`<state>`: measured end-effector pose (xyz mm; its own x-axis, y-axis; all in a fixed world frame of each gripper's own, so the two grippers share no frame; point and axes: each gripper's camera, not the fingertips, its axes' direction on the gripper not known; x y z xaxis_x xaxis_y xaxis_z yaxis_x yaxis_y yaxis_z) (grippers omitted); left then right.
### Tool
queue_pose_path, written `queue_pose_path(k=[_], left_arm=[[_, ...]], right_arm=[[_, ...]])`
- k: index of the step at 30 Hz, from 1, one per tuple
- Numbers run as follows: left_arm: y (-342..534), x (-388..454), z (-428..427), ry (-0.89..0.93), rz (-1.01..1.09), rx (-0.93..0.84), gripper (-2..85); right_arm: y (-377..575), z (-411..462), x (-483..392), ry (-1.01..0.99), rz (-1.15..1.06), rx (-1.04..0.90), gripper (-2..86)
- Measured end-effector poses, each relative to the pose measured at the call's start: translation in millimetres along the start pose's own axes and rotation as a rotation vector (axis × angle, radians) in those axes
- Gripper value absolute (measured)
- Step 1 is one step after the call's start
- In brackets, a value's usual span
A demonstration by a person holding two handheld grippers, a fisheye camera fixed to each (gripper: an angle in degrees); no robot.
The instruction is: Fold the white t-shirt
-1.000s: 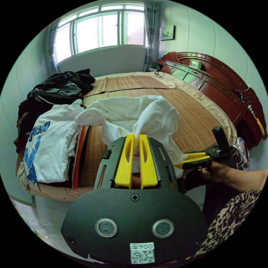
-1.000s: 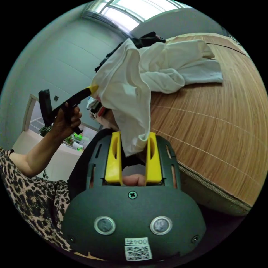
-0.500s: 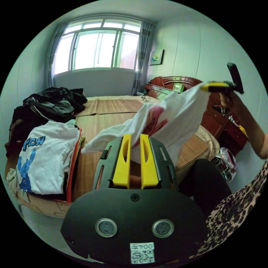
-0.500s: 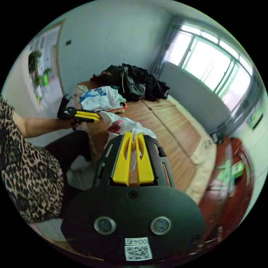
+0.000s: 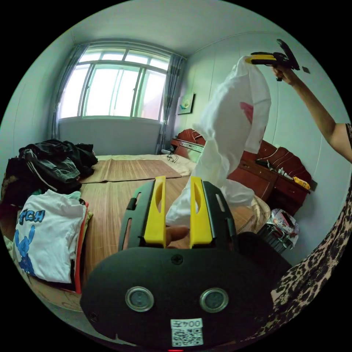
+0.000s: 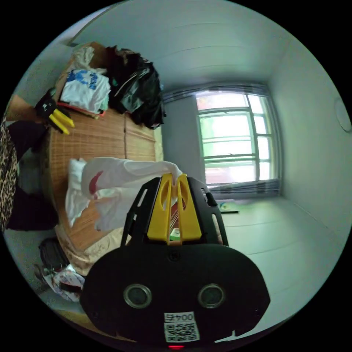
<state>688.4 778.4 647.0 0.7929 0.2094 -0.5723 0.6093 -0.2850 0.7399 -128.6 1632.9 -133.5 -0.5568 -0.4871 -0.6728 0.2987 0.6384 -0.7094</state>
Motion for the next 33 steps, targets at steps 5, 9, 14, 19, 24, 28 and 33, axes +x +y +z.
queue_pose_path(k=[5,9,14,19,24,28,33], left_arm=[[-11.7,11.8,17.4,0.253,-0.038,-0.016,20.6],[-13.3,33.2,30.2,0.420,-0.020,-0.002,24.2],[-14.9,45.7,51.9,0.407,0.016,-0.010,27.2],[-1.7,31.0,86.2,0.221,0.067,-0.136,26.9],[47.2,50.2,181.5,0.188,-0.005,-0.378,28.6],[81.1,91.2,273.2,0.166,-0.011,-0.548,31.3],[88.6,118.4,336.5,0.106,0.003,-0.627,32.0]], right_arm=[[29.7,-42.1,21.7,0.025,0.243,0.094,2.4],[36.9,-53.2,10.5,-0.039,0.322,0.084,2.6],[44.8,-60.6,-10.5,-0.074,0.364,0.101,2.7],[65.3,-76.5,-10.1,0.009,0.422,0.052,2.4],[122.5,-85.6,14.2,0.035,0.562,-0.004,2.4],[158.0,-93.7,18.9,0.094,0.581,-0.055,2.2],[206.6,-107.4,28.4,0.140,0.621,-0.097,2.4]])
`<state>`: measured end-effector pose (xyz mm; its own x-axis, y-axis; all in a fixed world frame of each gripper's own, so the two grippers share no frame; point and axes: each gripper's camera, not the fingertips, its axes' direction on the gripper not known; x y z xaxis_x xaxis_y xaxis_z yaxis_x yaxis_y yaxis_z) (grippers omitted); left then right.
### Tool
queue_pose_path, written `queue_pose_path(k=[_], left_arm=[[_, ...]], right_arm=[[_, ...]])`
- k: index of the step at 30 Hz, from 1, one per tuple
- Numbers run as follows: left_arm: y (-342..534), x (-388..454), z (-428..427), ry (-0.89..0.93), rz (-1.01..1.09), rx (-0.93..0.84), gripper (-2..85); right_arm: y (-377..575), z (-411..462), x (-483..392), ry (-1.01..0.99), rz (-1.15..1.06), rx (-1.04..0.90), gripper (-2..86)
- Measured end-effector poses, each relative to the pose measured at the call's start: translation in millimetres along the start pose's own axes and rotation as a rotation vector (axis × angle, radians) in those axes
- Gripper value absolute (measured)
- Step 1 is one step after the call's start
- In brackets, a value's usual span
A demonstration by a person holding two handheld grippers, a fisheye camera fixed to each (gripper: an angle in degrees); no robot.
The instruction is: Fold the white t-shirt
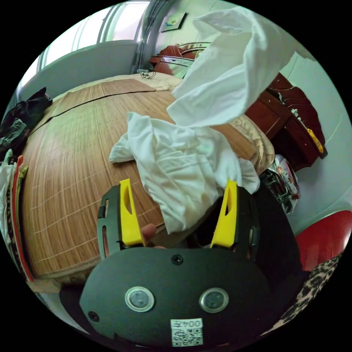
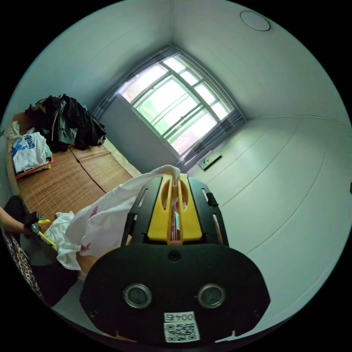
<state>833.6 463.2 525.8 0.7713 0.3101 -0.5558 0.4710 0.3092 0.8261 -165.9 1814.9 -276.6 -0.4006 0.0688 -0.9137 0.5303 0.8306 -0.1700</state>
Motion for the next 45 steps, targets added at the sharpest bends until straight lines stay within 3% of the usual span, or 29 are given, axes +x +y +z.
queue_pose_path(k=[8,11,16,22,27,33,40,45], left_arm=[[-57.6,5.8,71.2,-0.142,0.088,-0.212,24.2],[-95.8,15.4,84.8,-0.081,0.135,-0.244,18.6],[-169.9,40.8,113.1,0.203,0.078,-0.170,16.5],[-251.8,131.0,135.4,0.374,0.243,-0.097,17.6],[-266.0,148.6,126.1,0.504,0.371,-0.157,21.8],[-184.2,25.1,53.7,0.730,0.185,-0.026,23.5],[-74.3,-163.3,-127.0,0.421,0.009,0.341,25.1],[-4.7,-223.1,-238.1,0.255,0.014,0.494,25.5]], right_arm=[[32.2,34.3,25.4,0.006,0.030,-0.063,2.4],[20.8,52.7,43.0,0.029,0.028,-0.070,2.5],[-15.7,83.3,78.5,0.073,0.047,-0.064,2.3],[-48.6,117.9,93.9,0.107,0.051,-0.046,2.2],[-66.7,128.6,92.4,0.063,0.069,0.018,2.5],[-85.5,105.4,70.0,-0.120,0.011,0.202,2.4],[-99.6,76.8,24.5,-0.409,-0.156,0.357,2.5],[-99.2,85.0,-35.0,-0.563,-0.227,0.344,2.7]])
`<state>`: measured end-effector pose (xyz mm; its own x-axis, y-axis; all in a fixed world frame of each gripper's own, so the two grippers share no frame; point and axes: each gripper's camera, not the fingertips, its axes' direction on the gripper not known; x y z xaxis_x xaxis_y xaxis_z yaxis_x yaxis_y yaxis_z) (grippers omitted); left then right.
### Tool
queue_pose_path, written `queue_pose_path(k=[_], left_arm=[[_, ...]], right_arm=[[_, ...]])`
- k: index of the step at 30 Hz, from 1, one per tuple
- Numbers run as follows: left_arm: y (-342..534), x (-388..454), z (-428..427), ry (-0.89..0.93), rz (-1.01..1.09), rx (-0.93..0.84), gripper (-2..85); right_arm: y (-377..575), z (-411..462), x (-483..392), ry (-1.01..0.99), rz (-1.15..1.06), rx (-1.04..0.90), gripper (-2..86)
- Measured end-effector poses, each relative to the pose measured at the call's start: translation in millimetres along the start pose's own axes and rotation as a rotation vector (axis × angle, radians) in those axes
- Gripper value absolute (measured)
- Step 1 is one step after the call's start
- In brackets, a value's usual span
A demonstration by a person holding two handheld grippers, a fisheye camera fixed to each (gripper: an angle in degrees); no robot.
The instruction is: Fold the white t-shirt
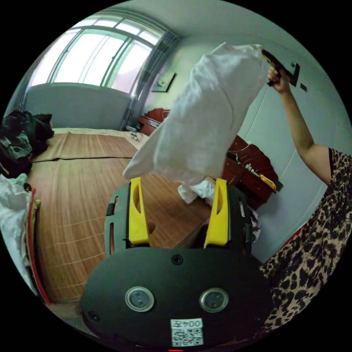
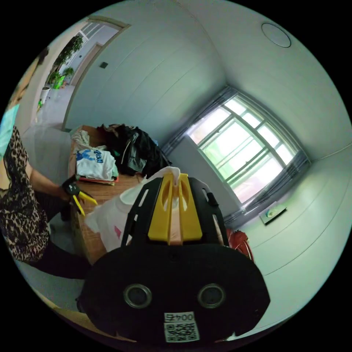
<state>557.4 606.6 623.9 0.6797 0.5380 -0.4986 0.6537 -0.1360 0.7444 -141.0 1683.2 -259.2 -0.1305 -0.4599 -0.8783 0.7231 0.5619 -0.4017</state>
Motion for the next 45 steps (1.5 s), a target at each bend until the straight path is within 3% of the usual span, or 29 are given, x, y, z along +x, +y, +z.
queue_pose_path(k=[5,12,18,22,29,34,39,45], left_arm=[[51.7,-17.7,-93.3,0.009,-0.060,0.045,26.2],[73.0,-5.2,-116.7,0.226,-0.024,0.054,26.5],[68.5,-37.7,-123.1,0.200,-0.026,0.031,26.3],[62.5,-78.5,-153.3,0.312,-0.076,0.100,25.1],[14.6,-78.3,-145.9,0.370,0.078,-0.010,24.2],[3.2,-80.4,-137.9,0.591,0.097,-0.090,22.2],[10.4,-64.3,-167.0,0.718,0.136,0.006,16.7],[5.7,-30.1,-204.8,0.660,0.187,0.101,10.5]], right_arm=[[-4.1,51.6,-66.8,-0.042,-0.060,-0.076,3.0],[-26.0,86.5,-126.9,-0.062,-0.110,-0.092,3.2],[-33.9,72.7,-129.3,-0.039,-0.115,-0.073,3.0],[-29.4,56.7,-129.8,-0.034,-0.115,-0.051,3.0],[-22.4,32.5,-148.9,-0.090,-0.166,-0.025,2.8],[-19.5,19.1,-165.5,-0.071,-0.207,-0.058,2.2],[-1.5,22.1,-167.1,0.022,-0.127,-0.137,2.5],[24.2,18.8,-165.5,0.054,0.020,-0.156,3.1]])
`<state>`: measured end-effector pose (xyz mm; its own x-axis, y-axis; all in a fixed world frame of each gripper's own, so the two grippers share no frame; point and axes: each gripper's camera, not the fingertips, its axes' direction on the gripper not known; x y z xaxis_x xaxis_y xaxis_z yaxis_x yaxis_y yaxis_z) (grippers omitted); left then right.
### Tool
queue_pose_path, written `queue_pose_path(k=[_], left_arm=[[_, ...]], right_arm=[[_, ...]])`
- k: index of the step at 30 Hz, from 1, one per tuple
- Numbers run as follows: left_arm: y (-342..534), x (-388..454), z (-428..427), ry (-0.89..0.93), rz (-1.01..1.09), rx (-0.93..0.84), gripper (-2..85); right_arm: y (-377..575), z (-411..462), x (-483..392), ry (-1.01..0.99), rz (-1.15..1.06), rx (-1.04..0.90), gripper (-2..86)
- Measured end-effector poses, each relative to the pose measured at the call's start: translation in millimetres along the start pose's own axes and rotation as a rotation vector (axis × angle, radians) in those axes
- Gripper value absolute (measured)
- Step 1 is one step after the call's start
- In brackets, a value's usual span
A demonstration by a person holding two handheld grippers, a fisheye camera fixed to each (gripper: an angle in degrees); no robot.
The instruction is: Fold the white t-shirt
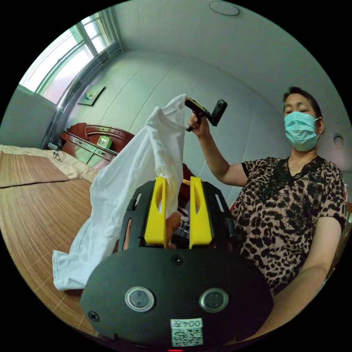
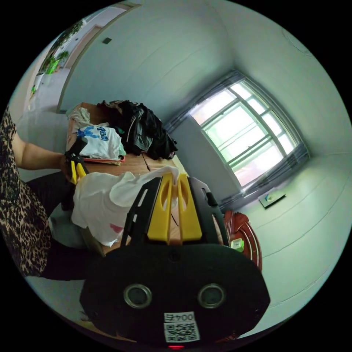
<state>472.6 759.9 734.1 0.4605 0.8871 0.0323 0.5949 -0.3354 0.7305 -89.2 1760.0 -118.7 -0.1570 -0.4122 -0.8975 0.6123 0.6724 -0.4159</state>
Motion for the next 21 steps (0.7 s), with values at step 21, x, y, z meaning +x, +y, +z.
queue_pose_path(k=[21], left_arm=[[-138.5,170.3,10.5,-0.769,0.083,0.018,1.1]], right_arm=[[82.8,-100.6,-13.1,0.204,0.319,-0.019,2.0]])
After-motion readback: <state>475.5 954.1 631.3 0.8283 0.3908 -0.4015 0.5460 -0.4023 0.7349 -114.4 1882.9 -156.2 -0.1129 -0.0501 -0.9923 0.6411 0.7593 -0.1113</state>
